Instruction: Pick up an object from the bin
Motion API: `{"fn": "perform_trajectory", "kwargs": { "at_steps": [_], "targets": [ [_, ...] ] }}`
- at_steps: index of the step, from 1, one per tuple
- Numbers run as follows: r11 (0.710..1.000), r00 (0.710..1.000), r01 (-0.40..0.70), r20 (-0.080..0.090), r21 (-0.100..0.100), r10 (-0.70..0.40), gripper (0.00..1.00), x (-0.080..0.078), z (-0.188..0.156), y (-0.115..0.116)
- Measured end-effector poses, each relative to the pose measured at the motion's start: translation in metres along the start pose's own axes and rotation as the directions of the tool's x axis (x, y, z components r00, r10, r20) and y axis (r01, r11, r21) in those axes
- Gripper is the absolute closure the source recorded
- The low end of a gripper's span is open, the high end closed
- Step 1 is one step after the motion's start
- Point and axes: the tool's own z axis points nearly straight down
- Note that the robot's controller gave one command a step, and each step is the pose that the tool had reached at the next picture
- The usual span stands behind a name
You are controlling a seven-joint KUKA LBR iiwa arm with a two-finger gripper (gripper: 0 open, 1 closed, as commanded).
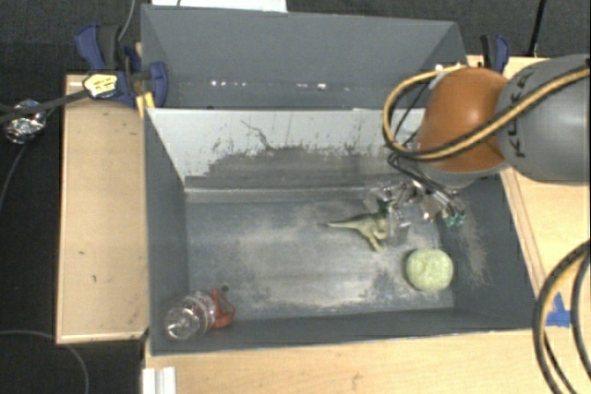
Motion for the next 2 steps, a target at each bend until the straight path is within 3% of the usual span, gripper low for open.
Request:
{"fn": "perform_trajectory", "kwargs": {
  "at_steps": [2],
  "targets": [
    [1.0,1.0,0.0,-0.004,-0.002,0.0,1.0,0.002,-0.022,0.001]
  ]
}}
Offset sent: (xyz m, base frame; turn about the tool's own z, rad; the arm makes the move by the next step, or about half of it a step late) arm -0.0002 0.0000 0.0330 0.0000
